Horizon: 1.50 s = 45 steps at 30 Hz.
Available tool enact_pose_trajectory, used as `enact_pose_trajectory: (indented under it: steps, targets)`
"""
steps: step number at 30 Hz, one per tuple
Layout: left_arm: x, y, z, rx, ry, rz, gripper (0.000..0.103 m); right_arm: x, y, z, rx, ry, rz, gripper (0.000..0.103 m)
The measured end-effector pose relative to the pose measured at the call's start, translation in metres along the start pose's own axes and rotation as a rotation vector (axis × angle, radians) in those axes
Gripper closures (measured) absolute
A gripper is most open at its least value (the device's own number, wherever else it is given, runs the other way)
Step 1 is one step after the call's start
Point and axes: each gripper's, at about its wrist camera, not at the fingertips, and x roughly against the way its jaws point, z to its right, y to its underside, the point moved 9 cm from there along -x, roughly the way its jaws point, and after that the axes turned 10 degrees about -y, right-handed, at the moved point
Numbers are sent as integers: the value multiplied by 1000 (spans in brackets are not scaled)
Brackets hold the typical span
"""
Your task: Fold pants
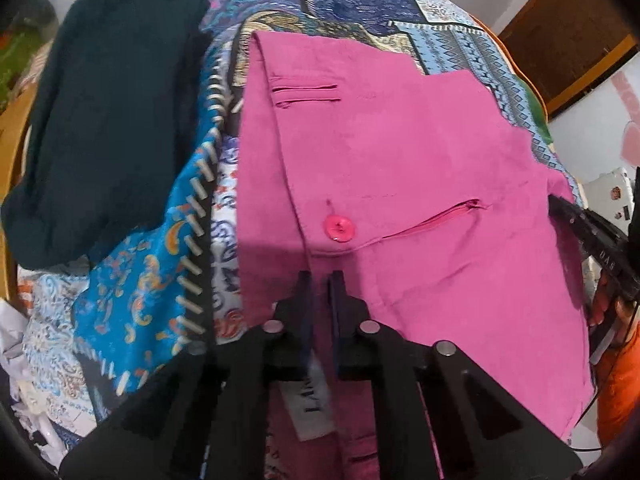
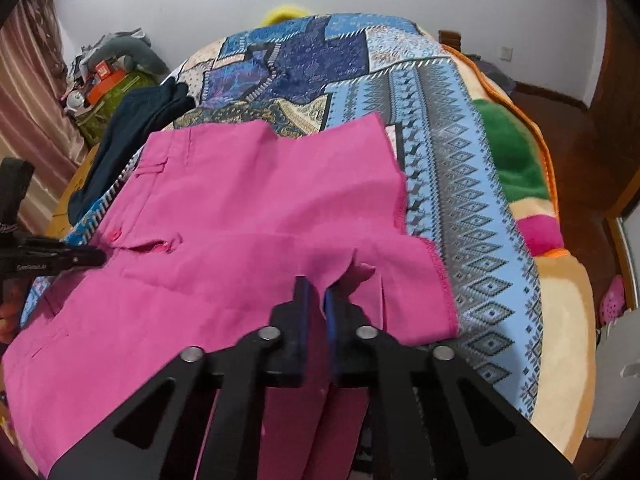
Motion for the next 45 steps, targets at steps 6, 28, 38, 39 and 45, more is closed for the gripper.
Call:
enact_pose_trajectory:
  steps: [6, 28, 38, 39, 45]
  targets:
    - [8, 9, -22, 27, -145, 80, 96, 7, -7, -1, 49, 19, 47, 103]
    - [39, -25, -30, 69, -49, 110, 51, 46, -24, 7, -27, -25, 86, 83]
    - [-7, -47, -35, 155, 23, -9, 51, 22, -39, 26, -56, -4, 72, 58]
    - [-9, -47, -34, 154, 26, -7, 51, 15, -38, 28, -66, -10, 58, 58]
    - [-20, -51, -15, 94, 56, -20, 50, -13, -33, 40, -130, -47, 4, 58]
